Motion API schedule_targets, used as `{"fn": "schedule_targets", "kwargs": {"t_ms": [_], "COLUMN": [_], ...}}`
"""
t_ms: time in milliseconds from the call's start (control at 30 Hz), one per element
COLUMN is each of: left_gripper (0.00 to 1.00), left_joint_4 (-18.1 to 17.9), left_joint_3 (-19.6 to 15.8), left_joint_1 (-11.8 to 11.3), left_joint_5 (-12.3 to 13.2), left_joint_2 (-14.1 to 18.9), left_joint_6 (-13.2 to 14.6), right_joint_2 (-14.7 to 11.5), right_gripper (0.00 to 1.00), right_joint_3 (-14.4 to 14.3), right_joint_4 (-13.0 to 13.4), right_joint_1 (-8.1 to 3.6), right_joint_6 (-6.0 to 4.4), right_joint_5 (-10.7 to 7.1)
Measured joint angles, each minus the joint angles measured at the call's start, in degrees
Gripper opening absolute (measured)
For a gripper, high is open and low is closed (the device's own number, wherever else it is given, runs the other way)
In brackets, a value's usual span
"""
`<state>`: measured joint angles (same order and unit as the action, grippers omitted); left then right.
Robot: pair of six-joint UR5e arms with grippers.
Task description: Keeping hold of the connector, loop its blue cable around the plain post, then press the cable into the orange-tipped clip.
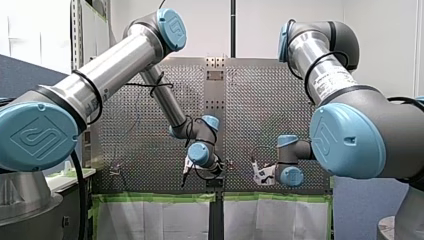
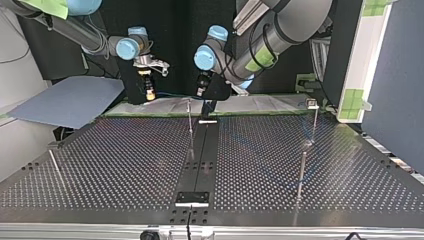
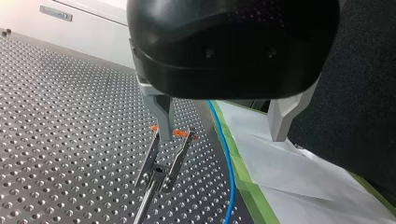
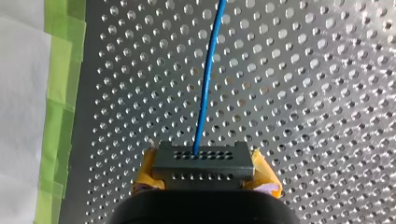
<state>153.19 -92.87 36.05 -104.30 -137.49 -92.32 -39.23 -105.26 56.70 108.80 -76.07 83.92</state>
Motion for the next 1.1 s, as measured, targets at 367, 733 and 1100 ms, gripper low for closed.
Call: {"fn": "schedule_targets", "kwargs": {"t_ms": [367,733,1100], "left_gripper": [1.00,1.00,1.00], "left_joint_4": [1.19,4.33,10.26], "left_joint_3": [-0.01,-1.07,0.71], "left_joint_1": [0.13,-0.17,-0.35], "left_joint_5": [-0.46,-5.48,-9.51], "left_joint_2": [0.00,1.25,7.07], "left_joint_6": [0.04,-0.39,-0.96], "right_joint_2": [-0.26,-0.34,-0.29], "right_gripper": [0.00,0.00,0.00], "right_joint_3": [-0.87,-1.46,-1.49], "right_joint_4": [0.85,2.60,2.99], "right_joint_1": [1.65,1.64,1.85], "right_joint_6": [2.06,1.71,0.82], "right_joint_5": [-3.83,-6.98,-6.77]}}
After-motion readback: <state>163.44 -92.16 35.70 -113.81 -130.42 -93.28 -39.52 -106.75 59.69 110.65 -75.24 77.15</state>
